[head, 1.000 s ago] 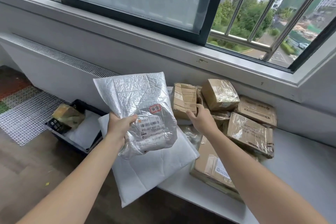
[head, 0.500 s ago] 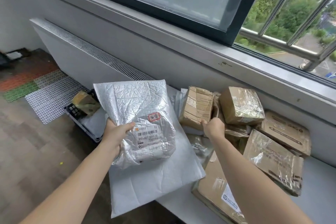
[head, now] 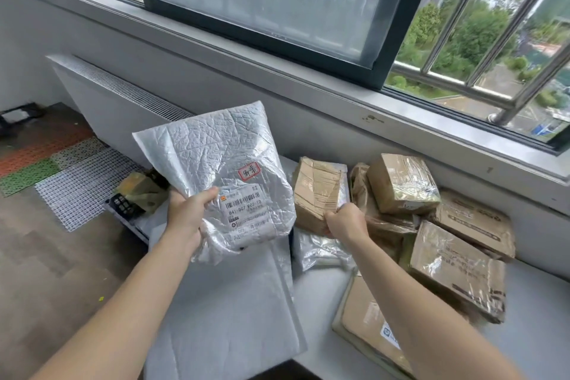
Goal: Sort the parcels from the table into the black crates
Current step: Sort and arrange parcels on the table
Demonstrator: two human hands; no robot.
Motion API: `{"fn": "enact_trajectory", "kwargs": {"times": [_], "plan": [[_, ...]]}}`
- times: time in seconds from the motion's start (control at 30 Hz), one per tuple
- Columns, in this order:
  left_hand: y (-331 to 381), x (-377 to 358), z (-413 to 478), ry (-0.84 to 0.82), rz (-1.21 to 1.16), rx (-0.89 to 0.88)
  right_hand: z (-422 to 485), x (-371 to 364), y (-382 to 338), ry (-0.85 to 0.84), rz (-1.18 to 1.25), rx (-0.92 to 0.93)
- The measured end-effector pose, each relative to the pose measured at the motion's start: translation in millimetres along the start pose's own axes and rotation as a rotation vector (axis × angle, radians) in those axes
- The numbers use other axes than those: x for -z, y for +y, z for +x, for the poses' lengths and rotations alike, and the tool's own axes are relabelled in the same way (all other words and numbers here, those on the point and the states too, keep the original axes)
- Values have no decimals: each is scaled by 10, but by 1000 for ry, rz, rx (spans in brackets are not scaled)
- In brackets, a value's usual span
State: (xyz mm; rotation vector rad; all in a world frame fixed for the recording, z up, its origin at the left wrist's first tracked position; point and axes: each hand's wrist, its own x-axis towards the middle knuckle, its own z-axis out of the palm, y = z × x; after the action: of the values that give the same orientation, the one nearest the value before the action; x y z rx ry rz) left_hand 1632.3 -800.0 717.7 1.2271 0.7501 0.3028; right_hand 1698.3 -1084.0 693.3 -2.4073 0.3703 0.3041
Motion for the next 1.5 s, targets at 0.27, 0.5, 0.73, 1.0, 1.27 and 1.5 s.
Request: {"fn": "enact_trajectory", "kwargs": {"times": [0.27,0.5,0.73,1.0,1.27,1.5], "plan": [[-797,415,-26,122,214,321,-113,-35,18,19,-19,-48],[-1187,416,-1,103,161,466,-133,-151,93,36,-143,-40],[-1163,382,-13,105,240,347,-158,-188,126,118,-137,-91],[-977,506,-112,100,210,290,-273,-210,104,-2,-259,-60],[-828,639,-237,32,87,202,-554,-277,-145,104,-419,140],[-725,638,-430,-76,10,79,-768,-610,-417,-143,-133,439]]}}
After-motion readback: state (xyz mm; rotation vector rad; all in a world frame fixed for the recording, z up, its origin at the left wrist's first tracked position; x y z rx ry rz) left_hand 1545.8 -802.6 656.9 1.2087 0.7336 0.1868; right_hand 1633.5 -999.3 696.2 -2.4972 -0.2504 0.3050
